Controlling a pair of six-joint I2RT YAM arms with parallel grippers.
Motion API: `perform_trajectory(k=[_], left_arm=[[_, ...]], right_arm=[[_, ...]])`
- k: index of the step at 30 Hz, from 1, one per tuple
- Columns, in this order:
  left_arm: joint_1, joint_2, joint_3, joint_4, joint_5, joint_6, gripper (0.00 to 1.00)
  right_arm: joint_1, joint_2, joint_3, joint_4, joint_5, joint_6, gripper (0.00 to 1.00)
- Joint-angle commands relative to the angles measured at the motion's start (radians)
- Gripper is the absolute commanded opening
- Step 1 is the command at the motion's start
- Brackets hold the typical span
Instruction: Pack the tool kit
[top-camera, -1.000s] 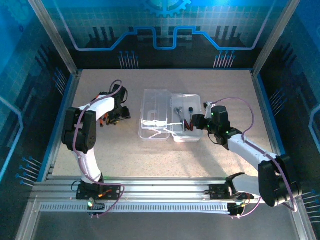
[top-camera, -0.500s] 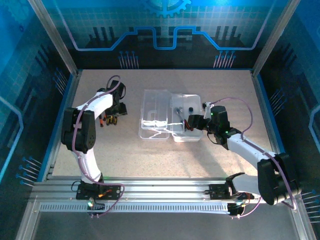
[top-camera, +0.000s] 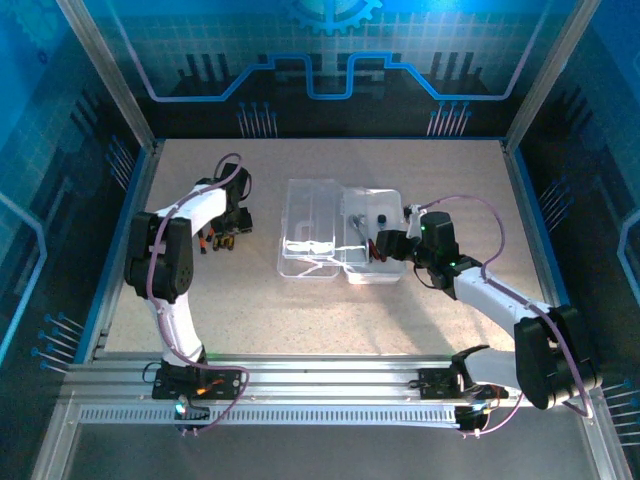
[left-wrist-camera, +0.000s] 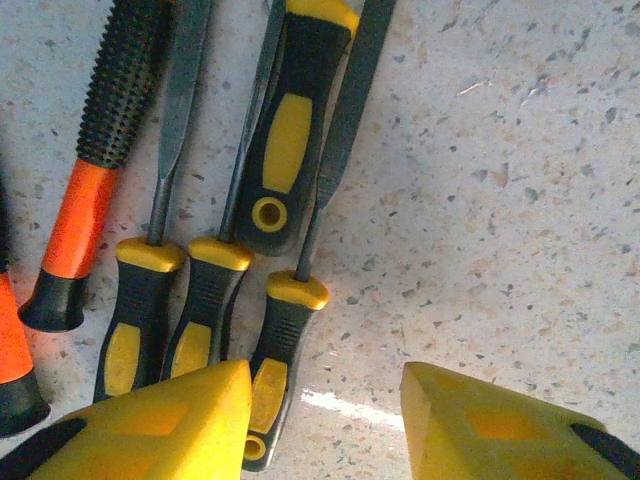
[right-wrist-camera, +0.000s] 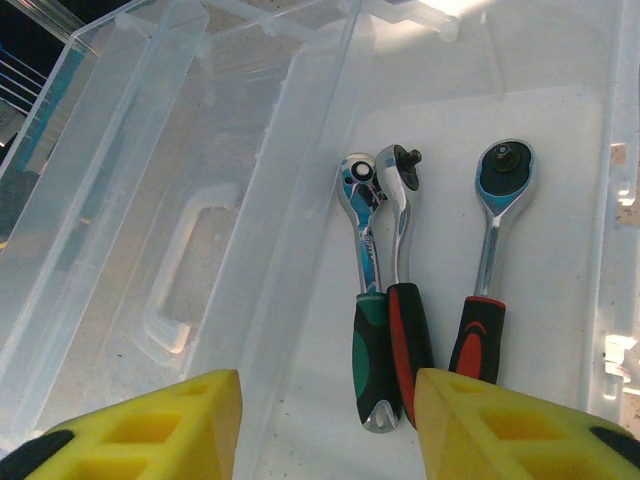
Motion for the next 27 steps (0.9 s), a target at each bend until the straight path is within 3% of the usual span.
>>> perform_trajectory(k=[1, 16, 27], left_arm=[[0.0, 0.011, -0.036, 0.012, 0.024, -0.001, 0.42], [-0.085, -0.012, -0.116, 0.031, 0.018, -0.031, 0.29], [-0.145, -0.09, -0.176, 0.022, 0.028, -0.093, 0.33]], right_arm=[[0.009, 0.011, 0.005, 0.016, -0.004, -0.005, 0.49], [0.008, 0.007, 0.01, 0.003, 0.002, -0.006, 0.47], [0.009, -0.002, 0.008, 0.001, 0.012, -0.008, 0.46]])
